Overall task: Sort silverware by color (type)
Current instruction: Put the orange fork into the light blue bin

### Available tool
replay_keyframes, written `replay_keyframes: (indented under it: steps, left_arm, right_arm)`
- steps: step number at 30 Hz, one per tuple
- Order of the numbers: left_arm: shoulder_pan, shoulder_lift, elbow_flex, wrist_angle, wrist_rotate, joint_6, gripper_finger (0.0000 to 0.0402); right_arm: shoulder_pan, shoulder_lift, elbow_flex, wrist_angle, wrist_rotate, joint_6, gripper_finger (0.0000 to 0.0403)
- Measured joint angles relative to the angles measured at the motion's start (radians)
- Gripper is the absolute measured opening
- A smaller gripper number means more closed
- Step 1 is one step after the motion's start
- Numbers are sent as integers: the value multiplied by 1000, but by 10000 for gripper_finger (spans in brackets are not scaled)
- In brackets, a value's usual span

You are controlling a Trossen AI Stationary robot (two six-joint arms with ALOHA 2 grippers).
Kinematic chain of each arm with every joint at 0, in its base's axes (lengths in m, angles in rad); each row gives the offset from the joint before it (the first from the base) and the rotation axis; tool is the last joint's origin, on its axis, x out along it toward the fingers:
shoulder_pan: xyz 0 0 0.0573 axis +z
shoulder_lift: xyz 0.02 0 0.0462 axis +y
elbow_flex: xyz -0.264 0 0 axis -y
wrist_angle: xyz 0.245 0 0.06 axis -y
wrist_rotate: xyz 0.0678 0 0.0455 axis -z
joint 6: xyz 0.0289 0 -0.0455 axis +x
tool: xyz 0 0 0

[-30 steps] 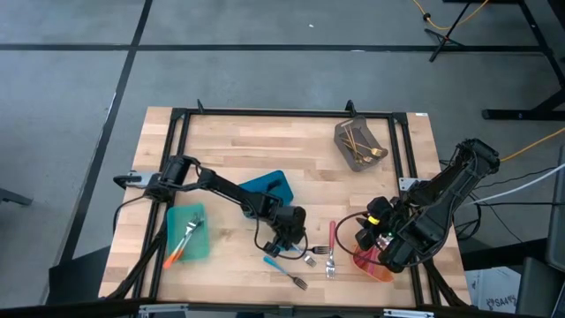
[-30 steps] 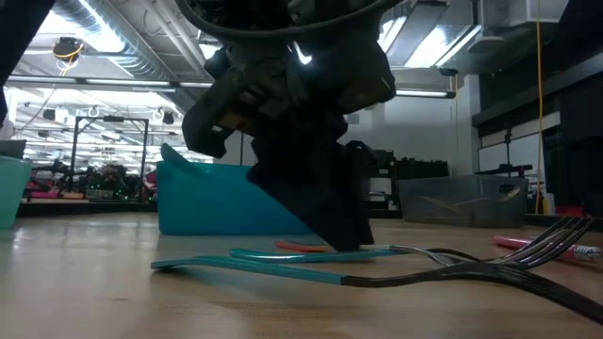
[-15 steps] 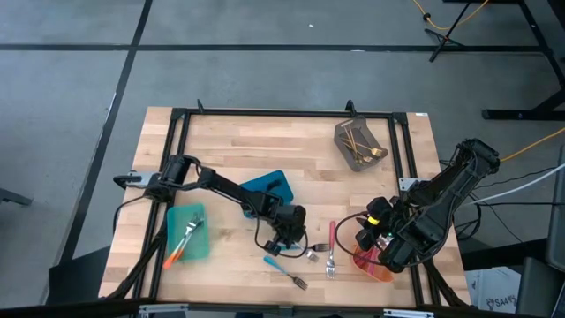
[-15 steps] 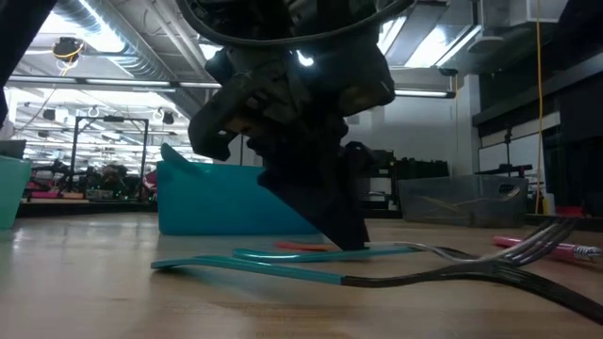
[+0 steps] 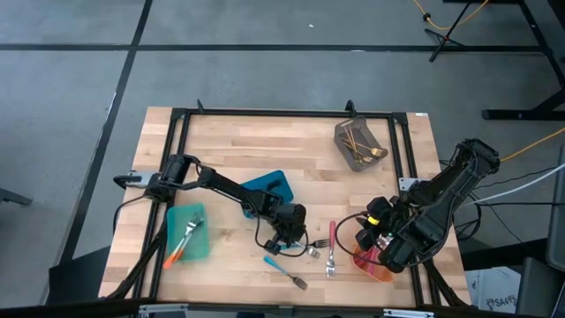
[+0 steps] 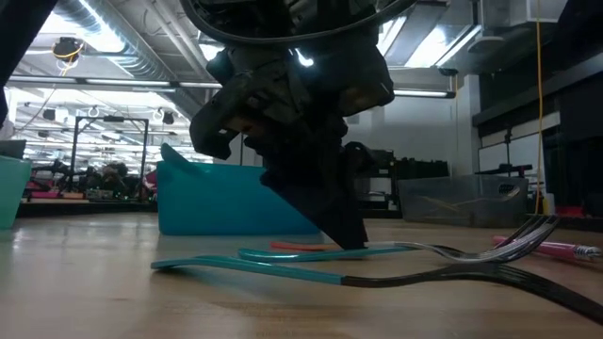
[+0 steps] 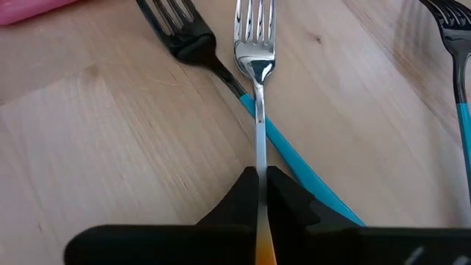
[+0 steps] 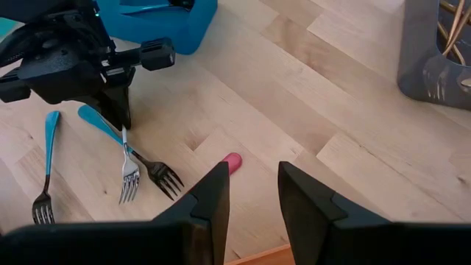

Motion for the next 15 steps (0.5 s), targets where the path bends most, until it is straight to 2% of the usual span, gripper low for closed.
replay_keyframes:
  steps: [15]
  left_arm:
    - [0, -12, -2, -5, -7, -4, 6]
  right_arm:
    - [0, 0, 0, 2, 0, 0, 104]
